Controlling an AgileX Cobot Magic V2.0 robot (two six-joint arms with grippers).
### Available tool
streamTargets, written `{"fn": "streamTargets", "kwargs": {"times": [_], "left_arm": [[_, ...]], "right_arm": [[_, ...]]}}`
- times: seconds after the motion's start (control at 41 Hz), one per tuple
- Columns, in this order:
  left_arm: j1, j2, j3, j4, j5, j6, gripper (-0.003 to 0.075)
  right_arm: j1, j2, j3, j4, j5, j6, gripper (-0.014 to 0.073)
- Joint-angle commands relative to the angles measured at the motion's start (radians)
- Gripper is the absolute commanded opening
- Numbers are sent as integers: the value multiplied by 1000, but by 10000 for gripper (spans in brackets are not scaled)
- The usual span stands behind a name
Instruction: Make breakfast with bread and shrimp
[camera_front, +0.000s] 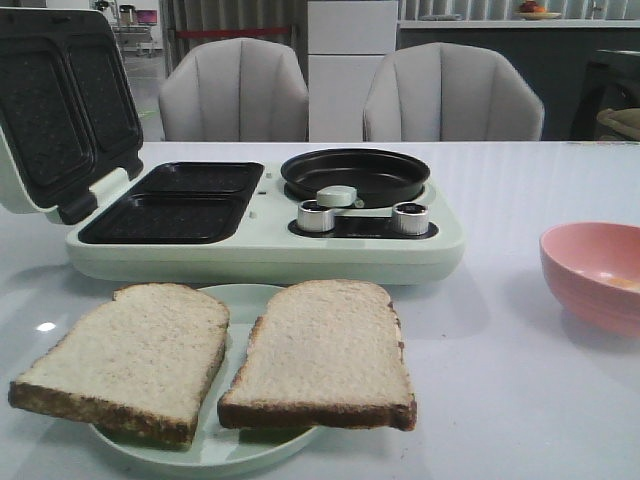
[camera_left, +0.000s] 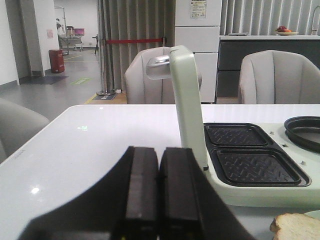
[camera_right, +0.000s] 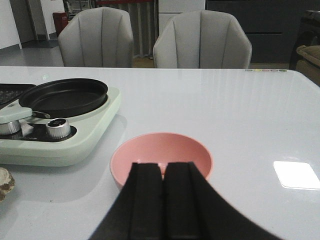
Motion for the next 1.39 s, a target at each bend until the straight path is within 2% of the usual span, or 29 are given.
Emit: {"fn": "streamTargets", "kwargs": {"times": [0.0, 0.561, 0.731, 0.804, 0.975, 1.048, 1.219, 1.365], "left_arm": [[3, -17, 30, 0, -87, -7, 101], [3, -17, 30, 0, -88, -7, 101], [3, -17, 23, -24, -136, -7, 101], [3, -17, -1, -24, -179, -7, 101], [3, -13, -186, -24, -162, -7, 101], [3, 6, -288, -24, -99, -7, 101], [3, 113, -565, -24, 190, -7, 101], [3, 226, -715, -24, 381, -7, 101]], "right_arm": [[1, -21, -18, 0, -90, -3, 36], [1, -21, -18, 0, -90, -3, 36], [1, -21, -30, 0, -136, -3, 36], [1, -21, -81, 13, -128, -3, 36], [1, -9, -290, 8, -19, -3, 36], [1, 27, -392, 0, 38, -3, 36], [1, 172, -596, 0, 209, -3, 36], [1, 320, -717, 0, 357, -3, 36]]}}
